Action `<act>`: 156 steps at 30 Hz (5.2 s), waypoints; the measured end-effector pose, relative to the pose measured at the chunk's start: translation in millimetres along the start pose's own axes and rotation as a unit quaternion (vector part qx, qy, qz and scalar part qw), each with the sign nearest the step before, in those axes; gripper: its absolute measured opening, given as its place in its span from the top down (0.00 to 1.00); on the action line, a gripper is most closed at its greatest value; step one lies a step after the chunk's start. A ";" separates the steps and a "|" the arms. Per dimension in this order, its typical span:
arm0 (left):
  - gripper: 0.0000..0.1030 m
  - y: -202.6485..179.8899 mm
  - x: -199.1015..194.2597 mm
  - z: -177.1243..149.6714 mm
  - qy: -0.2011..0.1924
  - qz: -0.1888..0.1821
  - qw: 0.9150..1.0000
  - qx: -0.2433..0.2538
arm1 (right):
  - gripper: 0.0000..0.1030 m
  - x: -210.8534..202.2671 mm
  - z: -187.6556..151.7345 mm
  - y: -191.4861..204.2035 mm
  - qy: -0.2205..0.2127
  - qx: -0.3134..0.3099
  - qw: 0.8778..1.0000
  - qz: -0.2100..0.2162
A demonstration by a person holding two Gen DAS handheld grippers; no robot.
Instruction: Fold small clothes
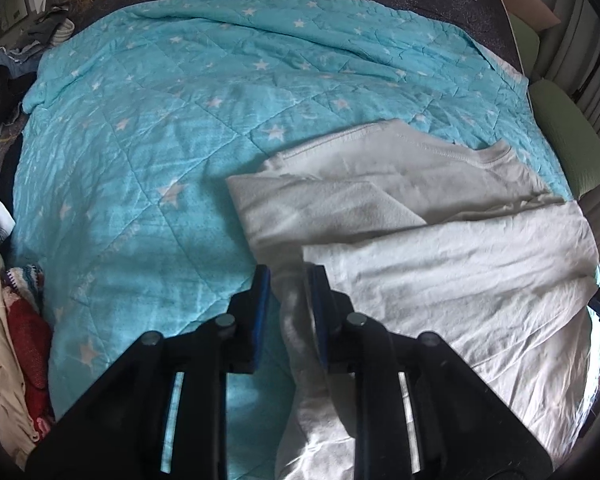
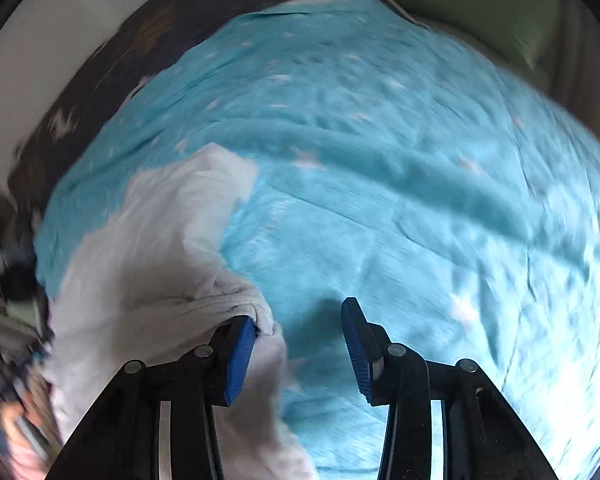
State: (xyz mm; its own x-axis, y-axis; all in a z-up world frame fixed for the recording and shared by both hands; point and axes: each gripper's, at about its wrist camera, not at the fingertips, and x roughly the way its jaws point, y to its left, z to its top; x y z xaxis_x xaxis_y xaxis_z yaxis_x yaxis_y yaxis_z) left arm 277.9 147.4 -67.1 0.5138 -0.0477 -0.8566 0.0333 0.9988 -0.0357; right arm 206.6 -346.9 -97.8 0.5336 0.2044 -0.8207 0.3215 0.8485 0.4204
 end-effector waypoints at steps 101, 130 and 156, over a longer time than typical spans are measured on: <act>0.00 24.2 -135.1 -308.6 0.026 -0.056 0.997 0.044 | 0.27 -138.1 -218.3 -49.6 0.026 -0.199 0.979 0.032; 0.96 22.6 -206.7 -365.8 0.001 -0.091 0.995 0.033 | 0.93 -170.2 -273.7 -83.8 0.037 -0.112 0.987 0.110; 0.93 20.7 -200.0 -380.3 -0.010 -0.154 0.988 0.001 | 0.94 -172.4 -276.1 -83.8 0.048 -0.095 0.989 0.100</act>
State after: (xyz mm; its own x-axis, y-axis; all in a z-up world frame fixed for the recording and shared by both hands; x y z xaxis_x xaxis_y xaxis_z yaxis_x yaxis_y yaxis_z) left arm -150.2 181.4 -92.3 0.4962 -0.3502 -0.7944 0.1923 0.9367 -0.2927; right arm -128.3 -318.4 -98.3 0.4928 0.4151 -0.7648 0.0595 0.8607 0.5055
